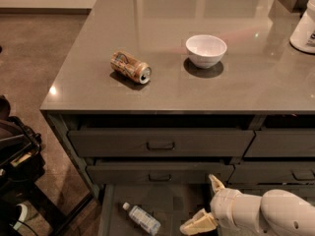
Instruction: Pick blue plastic bottle from bottom drawer and place on counter
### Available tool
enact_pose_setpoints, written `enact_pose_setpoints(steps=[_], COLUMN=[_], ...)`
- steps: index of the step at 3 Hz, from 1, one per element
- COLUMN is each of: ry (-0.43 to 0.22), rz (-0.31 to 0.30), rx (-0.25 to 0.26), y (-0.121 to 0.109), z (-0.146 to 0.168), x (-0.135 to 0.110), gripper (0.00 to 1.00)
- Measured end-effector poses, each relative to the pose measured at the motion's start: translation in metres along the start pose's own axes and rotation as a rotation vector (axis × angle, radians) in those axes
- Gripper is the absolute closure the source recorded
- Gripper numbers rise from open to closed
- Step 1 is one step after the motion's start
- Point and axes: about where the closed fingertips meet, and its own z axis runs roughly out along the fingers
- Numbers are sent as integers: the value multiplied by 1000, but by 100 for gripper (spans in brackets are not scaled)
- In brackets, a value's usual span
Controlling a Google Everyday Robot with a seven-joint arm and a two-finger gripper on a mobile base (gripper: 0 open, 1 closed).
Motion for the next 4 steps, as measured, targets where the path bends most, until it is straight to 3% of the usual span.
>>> enact_pose_setpoints(steps=[1,3,4], ry=[-4,-95,-100], rz=[72,39,102], rx=[9,107,90], y=[15,-5,8], z=[20,125,148], x=[17,36,57], gripper=[0,0,0])
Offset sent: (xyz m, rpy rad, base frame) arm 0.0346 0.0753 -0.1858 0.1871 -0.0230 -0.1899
